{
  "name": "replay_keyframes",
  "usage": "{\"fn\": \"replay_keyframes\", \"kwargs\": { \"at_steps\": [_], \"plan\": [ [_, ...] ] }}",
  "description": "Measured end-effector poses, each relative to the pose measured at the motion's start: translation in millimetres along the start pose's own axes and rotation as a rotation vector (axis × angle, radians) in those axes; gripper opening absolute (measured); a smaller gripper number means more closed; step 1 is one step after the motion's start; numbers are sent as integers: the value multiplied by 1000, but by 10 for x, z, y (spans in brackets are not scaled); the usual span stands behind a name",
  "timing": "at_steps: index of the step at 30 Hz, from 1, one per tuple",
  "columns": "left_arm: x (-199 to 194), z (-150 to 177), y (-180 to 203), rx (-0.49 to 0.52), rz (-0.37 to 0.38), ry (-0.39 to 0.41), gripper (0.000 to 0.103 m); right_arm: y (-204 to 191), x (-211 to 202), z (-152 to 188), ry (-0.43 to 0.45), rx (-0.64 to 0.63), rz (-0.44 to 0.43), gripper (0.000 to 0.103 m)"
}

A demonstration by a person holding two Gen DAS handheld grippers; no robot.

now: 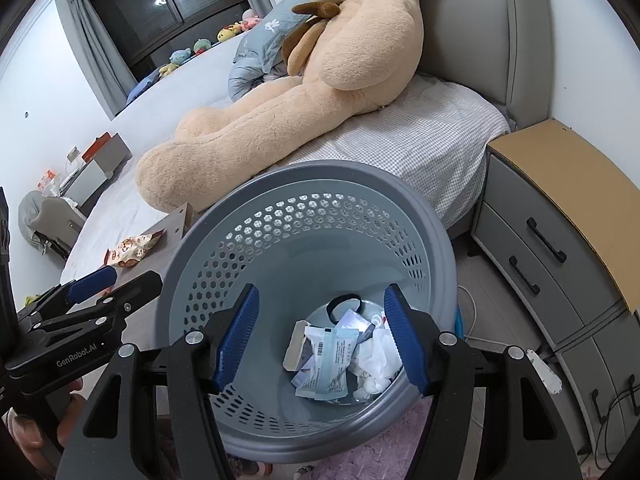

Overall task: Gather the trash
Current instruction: 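Withdraw both grippers from the basket back over the table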

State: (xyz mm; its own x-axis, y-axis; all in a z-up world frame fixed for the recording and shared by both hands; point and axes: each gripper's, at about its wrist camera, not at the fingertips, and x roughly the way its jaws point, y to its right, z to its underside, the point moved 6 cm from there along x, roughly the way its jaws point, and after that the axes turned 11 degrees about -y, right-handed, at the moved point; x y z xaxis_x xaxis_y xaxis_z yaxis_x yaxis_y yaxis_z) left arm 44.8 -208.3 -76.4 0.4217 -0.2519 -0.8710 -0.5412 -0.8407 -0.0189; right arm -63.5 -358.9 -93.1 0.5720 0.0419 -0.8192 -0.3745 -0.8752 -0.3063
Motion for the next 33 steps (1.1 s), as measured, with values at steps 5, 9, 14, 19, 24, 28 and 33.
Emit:
{"fn": "replay_keyframes", "kwargs": {
  "at_steps": [5, 9, 14, 19, 24, 28, 33],
  "plan": [
    [-67, 51, -82, -17, -3, 13, 88, -74, -42, 36, 2, -13, -4, 62],
    [-136, 96, -174, -36, -4, 24, 90, -163, -73, 66, 6, -28, -7, 62],
    [-209, 168, -348, -68, -17, 38, 92, -314, -71, 135, 4, -52, -20, 62],
    [-240, 268, -604, -115, -31, 36, 94, -513, -51, 201, -3, -84, -36, 62],
    [-287, 374, -902, -167, -58, 44, 94, -729, -82, 253, 2, -123, -50, 62],
    [-343, 478, -1114, -195, -98, 53, 94, -891, -127, 282, 15, -147, -57, 62],
    [-437, 623, -1374, -238, -119, 65, 94, -1081, -138, 335, 17, -176, -66, 62]
  ]
}}
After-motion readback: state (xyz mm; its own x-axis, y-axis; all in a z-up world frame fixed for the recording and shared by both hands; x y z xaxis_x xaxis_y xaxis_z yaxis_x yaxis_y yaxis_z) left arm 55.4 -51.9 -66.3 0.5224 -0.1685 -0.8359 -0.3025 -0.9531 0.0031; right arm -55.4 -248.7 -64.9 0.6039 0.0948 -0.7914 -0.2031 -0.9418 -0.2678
